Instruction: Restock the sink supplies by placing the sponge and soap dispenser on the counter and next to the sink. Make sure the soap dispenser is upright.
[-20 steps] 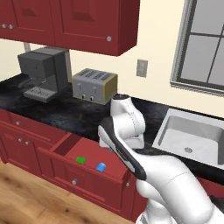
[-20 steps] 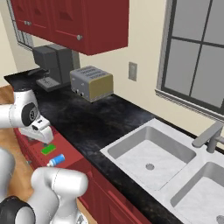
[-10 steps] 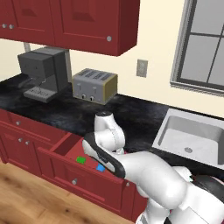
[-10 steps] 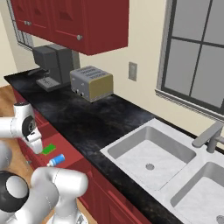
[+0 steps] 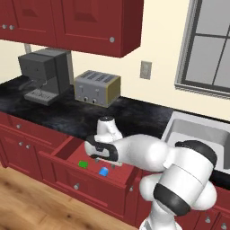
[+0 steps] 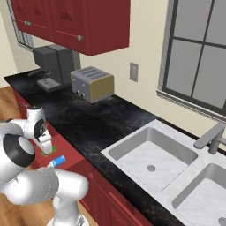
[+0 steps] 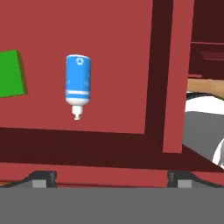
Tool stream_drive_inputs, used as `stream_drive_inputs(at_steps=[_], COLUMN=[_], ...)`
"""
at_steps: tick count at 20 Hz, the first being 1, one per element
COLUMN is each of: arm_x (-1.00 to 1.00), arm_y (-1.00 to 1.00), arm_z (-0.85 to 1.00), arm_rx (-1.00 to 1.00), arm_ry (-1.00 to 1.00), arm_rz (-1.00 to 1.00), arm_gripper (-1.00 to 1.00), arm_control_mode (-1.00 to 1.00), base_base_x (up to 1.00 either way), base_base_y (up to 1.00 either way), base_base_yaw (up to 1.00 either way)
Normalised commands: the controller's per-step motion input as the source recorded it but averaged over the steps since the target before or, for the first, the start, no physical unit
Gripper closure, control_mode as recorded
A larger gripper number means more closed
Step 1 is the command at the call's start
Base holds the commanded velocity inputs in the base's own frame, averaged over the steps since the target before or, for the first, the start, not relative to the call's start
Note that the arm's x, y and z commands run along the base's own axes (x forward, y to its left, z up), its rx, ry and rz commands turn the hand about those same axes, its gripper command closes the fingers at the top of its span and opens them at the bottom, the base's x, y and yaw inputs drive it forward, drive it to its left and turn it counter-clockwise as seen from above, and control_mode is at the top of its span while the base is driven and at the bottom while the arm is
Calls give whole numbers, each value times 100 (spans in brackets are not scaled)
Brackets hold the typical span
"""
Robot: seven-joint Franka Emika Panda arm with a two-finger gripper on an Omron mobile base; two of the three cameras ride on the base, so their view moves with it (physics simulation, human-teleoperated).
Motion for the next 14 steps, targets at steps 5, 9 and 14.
stream_drive_inputs(at_steps=[5,9,14], arm_x=[22,9,0], arm_y=[0,0,0], arm_z=[-63,-41,-35], arm_rx=[0,0,0], arm_ry=[0,0,0], arm_rz=[0,0,0], arm_gripper=[-100,-100,-100], arm_control_mode=[-100,-100,-100], base_base_x=[0,0,0], base_base_y=[0,0,0], base_base_yaw=[0,0,0])
